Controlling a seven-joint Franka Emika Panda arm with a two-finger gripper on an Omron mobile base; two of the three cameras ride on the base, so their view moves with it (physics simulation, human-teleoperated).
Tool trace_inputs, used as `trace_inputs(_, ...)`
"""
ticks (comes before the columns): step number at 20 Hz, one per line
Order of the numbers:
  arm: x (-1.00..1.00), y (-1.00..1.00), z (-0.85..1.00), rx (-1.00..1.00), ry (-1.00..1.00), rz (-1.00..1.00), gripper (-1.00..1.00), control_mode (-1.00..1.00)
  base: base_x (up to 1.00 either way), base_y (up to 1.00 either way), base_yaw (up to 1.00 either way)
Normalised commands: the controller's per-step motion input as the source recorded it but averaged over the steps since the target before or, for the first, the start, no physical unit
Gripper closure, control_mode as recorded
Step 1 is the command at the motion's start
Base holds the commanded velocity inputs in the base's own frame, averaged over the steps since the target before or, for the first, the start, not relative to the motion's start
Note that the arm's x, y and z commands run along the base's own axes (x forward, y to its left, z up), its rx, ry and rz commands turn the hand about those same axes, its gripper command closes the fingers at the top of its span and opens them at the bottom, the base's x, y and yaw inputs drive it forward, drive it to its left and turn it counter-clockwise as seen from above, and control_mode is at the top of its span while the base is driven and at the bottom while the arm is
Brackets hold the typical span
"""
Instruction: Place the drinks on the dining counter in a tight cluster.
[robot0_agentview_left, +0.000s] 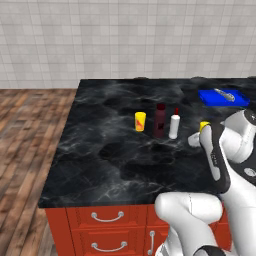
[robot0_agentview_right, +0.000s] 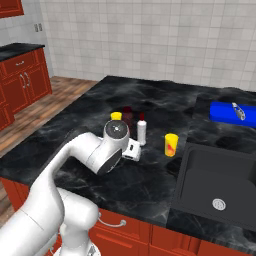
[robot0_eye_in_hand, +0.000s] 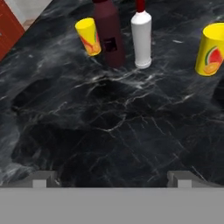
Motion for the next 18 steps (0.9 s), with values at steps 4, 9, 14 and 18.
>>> trace_inputs(4, -0.36, 0.12, 0.0, 0.01, 0.0, 0.0, -1.0, -1.0, 0.0, 0.0, 0.0)
trace_inputs(9, -0.01, 0.0, 0.0, 0.0, -0.01, 0.0, -1.0, -1.0, 0.0, 0.0, 0.0)
trace_inputs(14, -0.03, 0.01, 0.0, 0.0, 0.01, 0.0, -1.0, 1.0, -0.16, 0.02, 0.02)
trace_inputs(18, 0.0, 0.0, 0.0, 0.0, 0.0, 0.0, -1.0, 1.0, -0.56, 0.16, 0.27)
